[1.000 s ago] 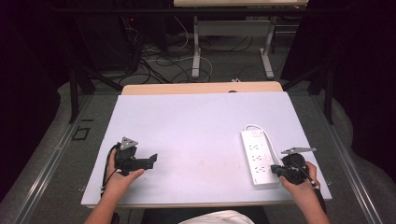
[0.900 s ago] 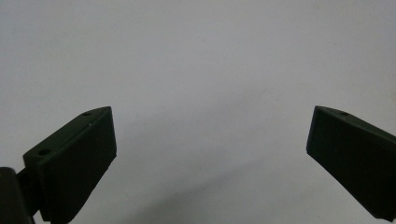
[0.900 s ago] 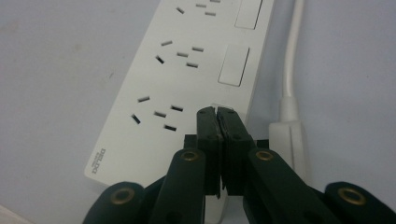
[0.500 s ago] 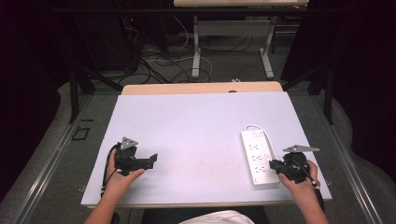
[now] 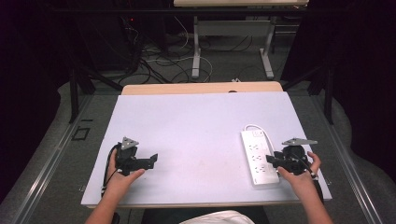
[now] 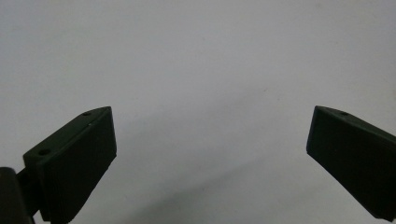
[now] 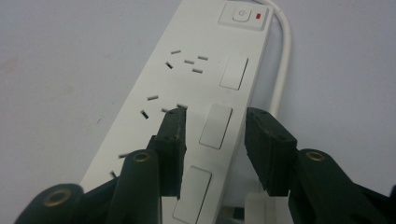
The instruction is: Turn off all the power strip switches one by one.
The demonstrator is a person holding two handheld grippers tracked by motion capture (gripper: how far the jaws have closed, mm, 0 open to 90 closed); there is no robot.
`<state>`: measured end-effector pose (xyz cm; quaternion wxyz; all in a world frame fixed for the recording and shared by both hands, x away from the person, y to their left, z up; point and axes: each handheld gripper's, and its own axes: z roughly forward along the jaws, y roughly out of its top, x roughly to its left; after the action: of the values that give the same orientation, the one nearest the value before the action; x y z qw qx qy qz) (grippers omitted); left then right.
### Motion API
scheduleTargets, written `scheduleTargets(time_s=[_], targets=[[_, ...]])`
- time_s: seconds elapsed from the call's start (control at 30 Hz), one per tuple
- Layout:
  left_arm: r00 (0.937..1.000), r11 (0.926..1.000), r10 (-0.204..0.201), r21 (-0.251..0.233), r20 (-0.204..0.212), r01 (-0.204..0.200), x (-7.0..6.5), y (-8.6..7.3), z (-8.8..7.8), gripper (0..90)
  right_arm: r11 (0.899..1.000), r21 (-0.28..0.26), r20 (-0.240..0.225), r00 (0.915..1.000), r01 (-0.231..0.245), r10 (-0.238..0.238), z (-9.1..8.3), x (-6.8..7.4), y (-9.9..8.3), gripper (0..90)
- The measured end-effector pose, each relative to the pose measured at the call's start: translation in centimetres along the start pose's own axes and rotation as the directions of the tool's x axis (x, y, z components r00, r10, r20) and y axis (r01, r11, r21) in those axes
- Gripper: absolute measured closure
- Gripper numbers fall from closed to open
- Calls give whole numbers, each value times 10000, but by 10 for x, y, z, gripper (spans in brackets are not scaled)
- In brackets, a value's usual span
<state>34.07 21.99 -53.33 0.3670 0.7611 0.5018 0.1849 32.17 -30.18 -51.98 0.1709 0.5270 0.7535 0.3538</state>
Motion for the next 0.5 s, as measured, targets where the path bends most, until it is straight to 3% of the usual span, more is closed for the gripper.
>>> scheduleTargets(time_s=[0.2, 0.5], targets=[[10000, 10000, -14, -54, -15, 14, 0, 0, 0, 14, 9999, 93, -147, 9998, -106, 107, 9, -9, 8, 544], [10000, 10000, -27, 44, 0, 27, 1, 0, 1, 14, 9985, -543, 716, 9974, -19, 58, 17, -29, 12, 431]])
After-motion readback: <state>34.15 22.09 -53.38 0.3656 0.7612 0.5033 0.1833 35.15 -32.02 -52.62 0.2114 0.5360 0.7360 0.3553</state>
